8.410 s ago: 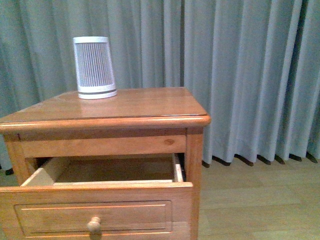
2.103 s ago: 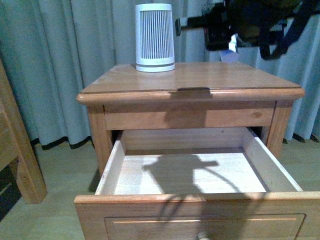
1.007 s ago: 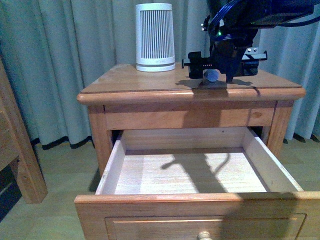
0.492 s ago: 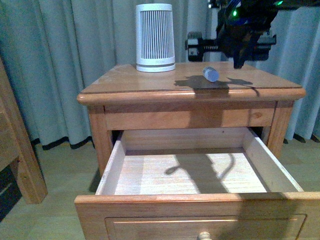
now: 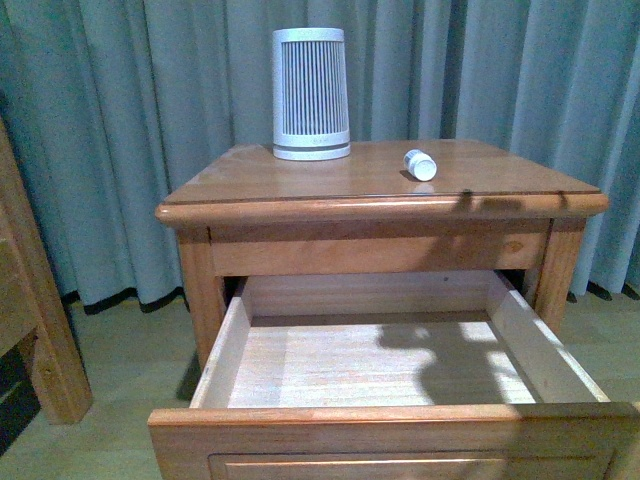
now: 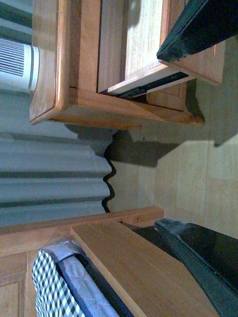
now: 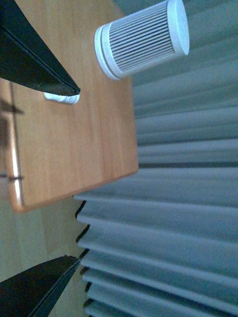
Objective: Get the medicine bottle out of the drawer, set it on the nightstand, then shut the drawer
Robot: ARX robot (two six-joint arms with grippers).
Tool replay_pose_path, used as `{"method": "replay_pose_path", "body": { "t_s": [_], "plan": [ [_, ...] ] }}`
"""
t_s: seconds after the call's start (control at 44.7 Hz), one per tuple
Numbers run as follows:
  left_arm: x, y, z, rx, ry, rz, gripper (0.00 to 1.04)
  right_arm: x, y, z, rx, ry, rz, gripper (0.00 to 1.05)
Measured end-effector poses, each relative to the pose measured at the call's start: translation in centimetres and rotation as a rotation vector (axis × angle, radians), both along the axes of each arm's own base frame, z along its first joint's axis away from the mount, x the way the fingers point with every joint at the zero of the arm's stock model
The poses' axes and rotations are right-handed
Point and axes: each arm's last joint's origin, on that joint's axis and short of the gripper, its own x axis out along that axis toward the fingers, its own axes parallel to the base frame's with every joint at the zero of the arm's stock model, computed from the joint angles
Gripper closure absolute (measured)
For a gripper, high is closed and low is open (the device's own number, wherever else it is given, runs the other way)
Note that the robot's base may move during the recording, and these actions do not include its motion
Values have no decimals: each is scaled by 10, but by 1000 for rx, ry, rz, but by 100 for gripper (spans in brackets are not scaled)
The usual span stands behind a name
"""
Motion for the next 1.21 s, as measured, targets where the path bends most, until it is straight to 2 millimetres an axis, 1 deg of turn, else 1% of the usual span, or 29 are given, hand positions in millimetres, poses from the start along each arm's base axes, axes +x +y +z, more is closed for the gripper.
{"method": "replay_pose_path", "body": {
  "t_s": [0.045,0.112,0.179,0.224,0.313,0.38,0.403,0.425,0.537,0.604,0.693,0.76,0.984,1.074,1.208],
  "plan": [
    [0,0,0,0,0,0,7,-23,-7,-7,-8,-4,-12,7],
    [0,0,0,0,0,0,7,-49,-12,-18,-15,7,-16,7],
    [0,0,0,0,0,0,7,-78,-15,-33,-19,26,-10,7],
    [0,0,0,0,0,0,7,-89,-16,-40,-20,39,2,7],
    [0,0,0,0,0,0,7,-118,-14,-70,-15,99,27,7],
    [0,0,0,0,0,0,7,-134,-10,-101,12,186,60,7],
    [0,0,0,0,0,0,7,-136,-9,-110,20,206,67,7],
    [0,0,0,0,0,0,7,-139,-7,-122,30,239,81,7],
    [0,0,0,0,0,0,7,-149,2,-163,57,338,125,7],
    [0,0,0,0,0,0,7,-149,7,-183,74,372,155,7],
    [0,0,0,0,0,0,7,-141,12,-205,83,404,152,7],
    [0,0,0,0,0,0,7,-134,15,-216,92,414,151,7],
    [0,0,0,0,0,0,7,-106,22,-268,113,514,134,7],
    [0,0,0,0,0,0,7,-95,26,-279,116,519,134,7],
    [0,0,0,0,0,0,7,-74,32,-291,122,524,137,7]
  ]
}}
